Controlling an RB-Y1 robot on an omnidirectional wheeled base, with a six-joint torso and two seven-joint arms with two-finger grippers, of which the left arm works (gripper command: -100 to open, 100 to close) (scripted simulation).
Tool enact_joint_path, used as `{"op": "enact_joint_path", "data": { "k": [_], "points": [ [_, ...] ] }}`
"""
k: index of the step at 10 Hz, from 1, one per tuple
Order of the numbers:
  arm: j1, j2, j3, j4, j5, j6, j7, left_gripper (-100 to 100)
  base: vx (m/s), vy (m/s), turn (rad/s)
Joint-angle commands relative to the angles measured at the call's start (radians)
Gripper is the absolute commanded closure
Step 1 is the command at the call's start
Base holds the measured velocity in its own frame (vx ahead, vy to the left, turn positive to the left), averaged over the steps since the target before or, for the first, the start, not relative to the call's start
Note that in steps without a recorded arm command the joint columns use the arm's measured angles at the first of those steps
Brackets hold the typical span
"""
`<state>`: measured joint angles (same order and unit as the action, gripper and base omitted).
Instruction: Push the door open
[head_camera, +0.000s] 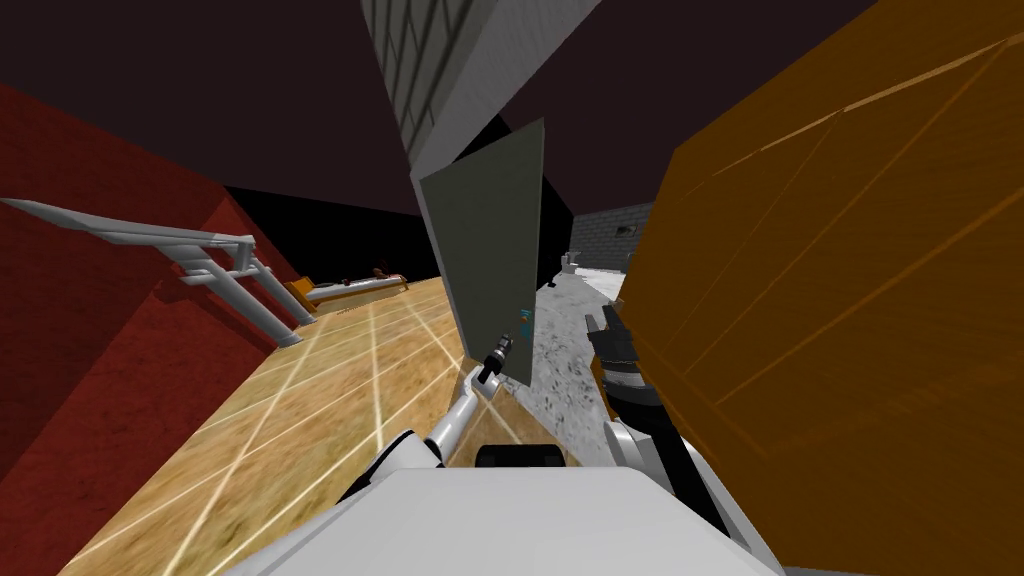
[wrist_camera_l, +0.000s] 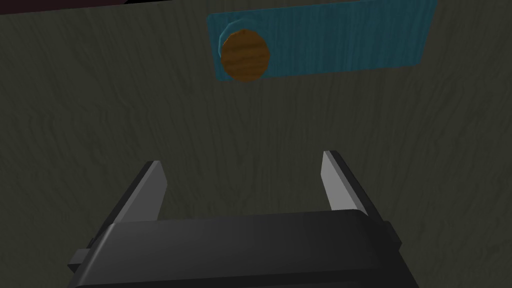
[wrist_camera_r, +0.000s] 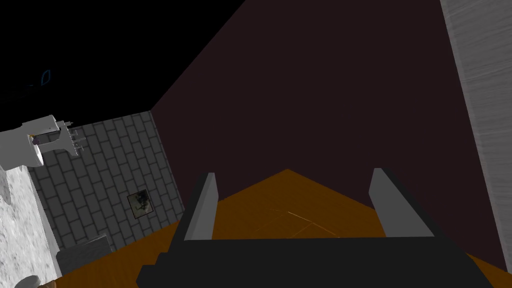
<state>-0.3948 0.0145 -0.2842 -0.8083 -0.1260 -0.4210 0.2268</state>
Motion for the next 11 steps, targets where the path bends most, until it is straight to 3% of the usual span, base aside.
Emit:
{"op": "enact_joint_path", "data": {
  "k": [1, 2, 3, 7, 9, 11],
  "points": [
    [0.001, -0.024, -0.002, -0.002, 0.001, 0.003, 0.003, -100, -0.227, 0.024, 0.026],
    [0.0, -0.018, 0.0, -0.002, 0.0, 0.004, 0.0, -100, -0.096, 0.014, -0.003],
    [0.0, 0.0, 0.003, 0.0, 0.001, 0.002, -0.003, -100, 0.081, -0.057, -0.031],
    [0.0, 0.019, 0.011, 0.005, 0.002, -0.005, -0.008, -100, 0.182, -0.076, -0.016],
    [0.0, 0.015, 0.016, 0.007, 0.003, -0.009, -0.012, -100, 0.204, -0.126, -0.02],
    [0.0, -0.003, 0.022, 0.01, 0.003, -0.013, -0.015, -100, 0.208, -0.09, -0.026]
  ]
}}
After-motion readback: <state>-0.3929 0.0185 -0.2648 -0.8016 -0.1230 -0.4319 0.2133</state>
